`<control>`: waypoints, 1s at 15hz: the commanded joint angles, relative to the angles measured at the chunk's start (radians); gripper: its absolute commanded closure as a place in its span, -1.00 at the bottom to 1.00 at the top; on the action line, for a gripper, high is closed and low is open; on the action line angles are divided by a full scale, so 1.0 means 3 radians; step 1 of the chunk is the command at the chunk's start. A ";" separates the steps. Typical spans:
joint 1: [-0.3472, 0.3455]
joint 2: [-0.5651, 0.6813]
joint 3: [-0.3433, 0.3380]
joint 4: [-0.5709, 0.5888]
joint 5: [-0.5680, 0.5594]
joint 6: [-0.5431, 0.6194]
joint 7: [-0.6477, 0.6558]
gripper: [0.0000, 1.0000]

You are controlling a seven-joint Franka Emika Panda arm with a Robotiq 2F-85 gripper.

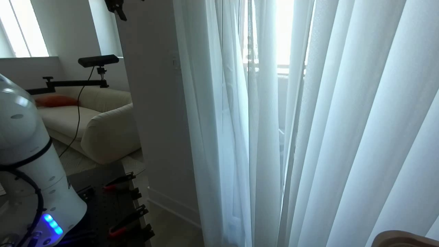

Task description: Pull the blinds to the right, switch off the light, then pull the blinds to the left

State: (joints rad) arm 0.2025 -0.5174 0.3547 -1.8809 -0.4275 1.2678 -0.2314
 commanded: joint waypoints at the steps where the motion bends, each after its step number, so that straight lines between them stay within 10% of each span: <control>1: 0.0039 0.0361 -0.0230 0.0530 -0.0005 -0.0535 -0.0239 -1.00; 15: -0.0009 0.0459 -0.0947 0.1014 0.0340 -0.0622 -0.0814 -1.00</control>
State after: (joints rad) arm 0.2052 -0.3833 0.0663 -1.5828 -0.3268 1.0841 -0.4742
